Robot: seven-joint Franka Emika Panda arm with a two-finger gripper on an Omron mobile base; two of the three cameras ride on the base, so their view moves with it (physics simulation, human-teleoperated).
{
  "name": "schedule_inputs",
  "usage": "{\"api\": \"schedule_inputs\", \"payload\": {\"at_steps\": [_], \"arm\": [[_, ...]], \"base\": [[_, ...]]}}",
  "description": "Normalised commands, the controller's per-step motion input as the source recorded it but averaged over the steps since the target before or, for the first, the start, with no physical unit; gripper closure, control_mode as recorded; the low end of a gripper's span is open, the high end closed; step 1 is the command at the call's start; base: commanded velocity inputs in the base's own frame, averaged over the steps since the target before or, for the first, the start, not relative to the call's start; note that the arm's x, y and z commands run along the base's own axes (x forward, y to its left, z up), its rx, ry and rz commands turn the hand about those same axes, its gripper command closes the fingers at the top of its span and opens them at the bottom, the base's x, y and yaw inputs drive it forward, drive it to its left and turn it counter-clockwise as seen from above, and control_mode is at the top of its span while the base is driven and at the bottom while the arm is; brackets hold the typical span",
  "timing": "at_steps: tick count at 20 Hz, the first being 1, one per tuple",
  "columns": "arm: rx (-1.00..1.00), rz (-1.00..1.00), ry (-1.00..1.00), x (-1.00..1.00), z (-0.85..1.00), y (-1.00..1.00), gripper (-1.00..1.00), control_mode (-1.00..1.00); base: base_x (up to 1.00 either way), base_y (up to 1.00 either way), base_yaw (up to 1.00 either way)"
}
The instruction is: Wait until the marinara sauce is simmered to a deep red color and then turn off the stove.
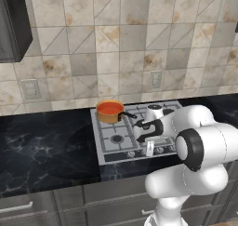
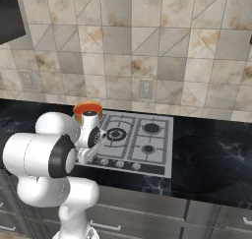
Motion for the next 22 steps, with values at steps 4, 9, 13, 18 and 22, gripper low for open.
{"api": "schedule_inputs", "payload": {"at_steps": [4,9,13,18,22], "arm": [[0.00,-0.40,0.01,0.00,-0.49,0.00,1.00,-1.00],[0.00,-0.30,0.04,-0.06,-0.61,0.00,1.00,-1.00],[0.00,-0.34,-0.03,0.03,-0.40,0.00,1.00,-1.00],[0.06,-0.58,-0.18,0.21,-0.43,0.00,1.00,-1.00],[0.01,-0.67,-0.17,0.04,-0.53,-0.03,1.00,-1.00]], "base": [[0.00,0.00,0.00],[0.00,0.00,0.00],[0.00,0.00,0.00],[0.00,0.00,0.00],[0.00,0.00,0.00]]}}
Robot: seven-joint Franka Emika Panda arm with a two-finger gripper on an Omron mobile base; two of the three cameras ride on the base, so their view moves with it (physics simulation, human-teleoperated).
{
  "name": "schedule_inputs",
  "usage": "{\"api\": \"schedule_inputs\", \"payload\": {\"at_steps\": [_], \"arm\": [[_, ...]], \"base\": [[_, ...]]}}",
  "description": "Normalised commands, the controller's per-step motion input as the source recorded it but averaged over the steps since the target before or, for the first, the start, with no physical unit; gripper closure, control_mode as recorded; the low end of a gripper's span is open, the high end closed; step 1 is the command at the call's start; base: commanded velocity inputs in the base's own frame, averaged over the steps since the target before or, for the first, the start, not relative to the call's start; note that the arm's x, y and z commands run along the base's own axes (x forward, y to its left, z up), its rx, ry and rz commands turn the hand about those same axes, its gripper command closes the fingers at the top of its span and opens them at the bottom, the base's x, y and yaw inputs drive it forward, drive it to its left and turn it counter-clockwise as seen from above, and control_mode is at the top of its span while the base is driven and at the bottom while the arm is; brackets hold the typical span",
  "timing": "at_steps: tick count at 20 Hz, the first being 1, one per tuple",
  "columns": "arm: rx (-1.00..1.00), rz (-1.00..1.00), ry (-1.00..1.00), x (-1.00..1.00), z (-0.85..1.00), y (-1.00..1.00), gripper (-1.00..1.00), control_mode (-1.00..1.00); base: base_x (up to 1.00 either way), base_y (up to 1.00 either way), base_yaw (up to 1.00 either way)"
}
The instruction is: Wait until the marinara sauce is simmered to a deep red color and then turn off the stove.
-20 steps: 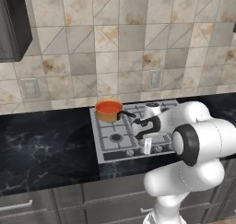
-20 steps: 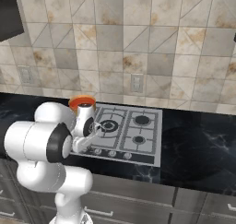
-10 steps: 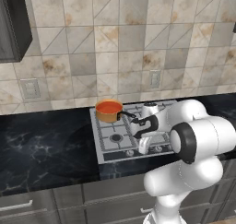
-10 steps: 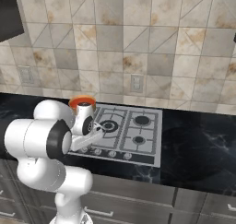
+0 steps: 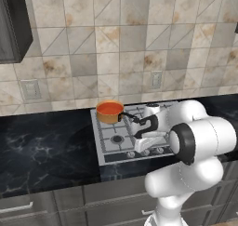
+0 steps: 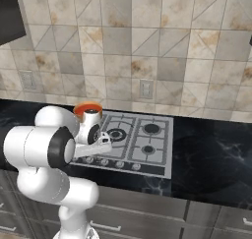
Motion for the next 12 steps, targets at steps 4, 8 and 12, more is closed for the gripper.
{"api": "schedule_inputs", "payload": {"at_steps": [4,8,12], "arm": [[0.04,-0.74,-0.22,0.00,-0.67,-0.21,1.00,-1.00],[0.03,-0.72,-0.21,-0.10,-0.58,-0.26,1.00,-1.00],[0.01,-0.63,-0.23,-0.28,-0.27,-0.13,1.00,-1.00]], "base": [[0.00,0.00,0.00],[0.00,0.00,0.00],[0.00,0.00,0.00]]}}
